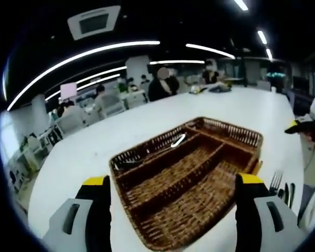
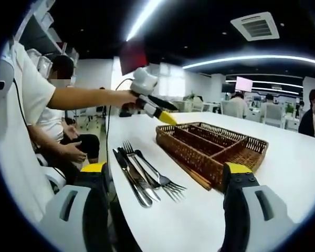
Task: Arrange the knives, forks, and spoons in their matching storage slots by inserting each utensil handle-first until every utensil is classified and aligned in the correct compartment
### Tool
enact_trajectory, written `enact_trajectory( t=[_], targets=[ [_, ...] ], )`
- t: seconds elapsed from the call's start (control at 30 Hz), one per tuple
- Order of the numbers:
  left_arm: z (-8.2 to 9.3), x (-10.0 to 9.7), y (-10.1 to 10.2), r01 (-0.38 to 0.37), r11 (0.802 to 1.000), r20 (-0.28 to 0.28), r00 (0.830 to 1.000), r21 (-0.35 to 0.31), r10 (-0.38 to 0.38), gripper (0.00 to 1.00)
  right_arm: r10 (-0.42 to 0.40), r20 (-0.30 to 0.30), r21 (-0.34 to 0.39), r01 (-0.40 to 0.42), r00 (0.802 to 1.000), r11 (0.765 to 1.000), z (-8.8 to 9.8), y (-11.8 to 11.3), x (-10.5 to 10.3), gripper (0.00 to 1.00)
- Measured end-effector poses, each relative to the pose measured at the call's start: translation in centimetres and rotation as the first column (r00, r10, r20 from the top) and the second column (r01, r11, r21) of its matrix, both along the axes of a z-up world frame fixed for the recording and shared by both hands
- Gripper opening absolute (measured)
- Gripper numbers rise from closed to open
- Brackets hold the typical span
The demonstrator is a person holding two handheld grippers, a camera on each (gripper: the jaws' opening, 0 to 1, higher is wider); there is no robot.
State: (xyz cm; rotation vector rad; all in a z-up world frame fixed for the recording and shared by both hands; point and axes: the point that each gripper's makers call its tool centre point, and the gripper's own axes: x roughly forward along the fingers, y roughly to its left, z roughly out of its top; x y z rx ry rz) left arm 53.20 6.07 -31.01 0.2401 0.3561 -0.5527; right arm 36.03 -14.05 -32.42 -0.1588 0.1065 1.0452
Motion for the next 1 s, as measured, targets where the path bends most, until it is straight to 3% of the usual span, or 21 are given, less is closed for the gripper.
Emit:
enact_trajectory(
  t=[0.2,1.0],
  targets=[
    [-0.4,-0.9,0.0,0.002,1.0,0.004,1.0,0.01,-0.002,1.0,0.019,0.02,0.004,-0.02,1.0,1.0,0.0,0.9,-0.1,0.89],
    [-0.8,-2.9,0.4,-0.006,1.0,0.026,1.0,-0.004,0.006,1.0,0.047,-0.003,0.016,-0.047,0.999,0.999,-0.4,2.0,-0.2,0.89]
  ],
)
